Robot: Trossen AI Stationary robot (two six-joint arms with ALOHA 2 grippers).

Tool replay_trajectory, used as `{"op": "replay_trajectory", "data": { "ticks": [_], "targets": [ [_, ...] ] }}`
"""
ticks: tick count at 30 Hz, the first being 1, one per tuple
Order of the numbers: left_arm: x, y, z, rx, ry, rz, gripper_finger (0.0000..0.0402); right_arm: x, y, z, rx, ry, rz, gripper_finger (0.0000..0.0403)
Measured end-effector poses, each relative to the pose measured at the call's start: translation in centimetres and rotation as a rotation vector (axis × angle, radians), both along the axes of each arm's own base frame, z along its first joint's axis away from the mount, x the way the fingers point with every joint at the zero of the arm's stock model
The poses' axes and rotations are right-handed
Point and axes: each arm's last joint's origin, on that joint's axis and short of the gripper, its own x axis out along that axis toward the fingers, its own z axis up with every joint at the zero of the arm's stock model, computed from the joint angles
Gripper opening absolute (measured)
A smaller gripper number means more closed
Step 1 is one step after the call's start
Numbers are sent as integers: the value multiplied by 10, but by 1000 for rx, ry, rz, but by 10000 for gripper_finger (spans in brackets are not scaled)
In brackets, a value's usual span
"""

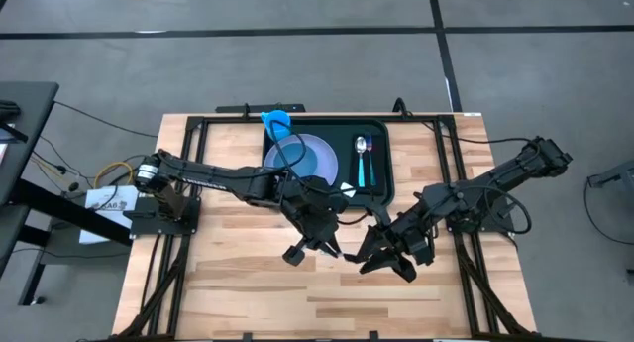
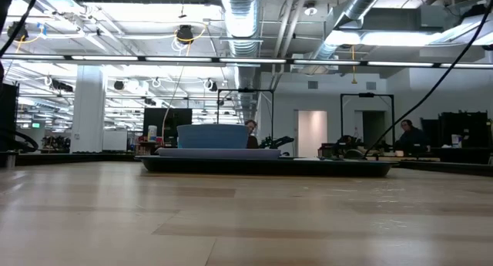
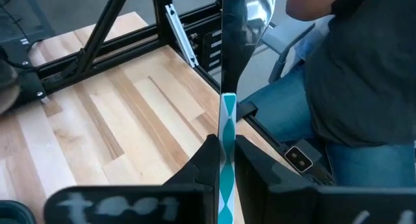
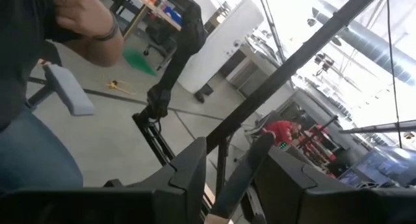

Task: Set up tray
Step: Put the blue knife on top of the black napkin to the right of the blue fork on the black tray

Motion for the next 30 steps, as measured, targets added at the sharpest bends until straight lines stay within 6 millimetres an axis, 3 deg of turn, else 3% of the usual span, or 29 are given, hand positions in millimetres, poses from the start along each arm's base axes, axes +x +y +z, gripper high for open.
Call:
{"op": "replay_trajectory", "data": {
  "ticks": [7, 14, 24, 30],
  "targets": [
    [1, 3, 1, -2, -6, 7, 13, 0, 0, -2, -12, 12, 0, 96],
    [1, 3, 0, -8, 1, 13, 26, 0, 0, -4, -53, 10, 1, 9],
    [1, 2, 1, -26, -4, 3, 56, 1, -1, -5, -63, 3, -16, 1],
    [-3, 3, 2, 49, 7, 75, 105, -1, -2, -1, -63, 41, -19, 1]
  ]
}}
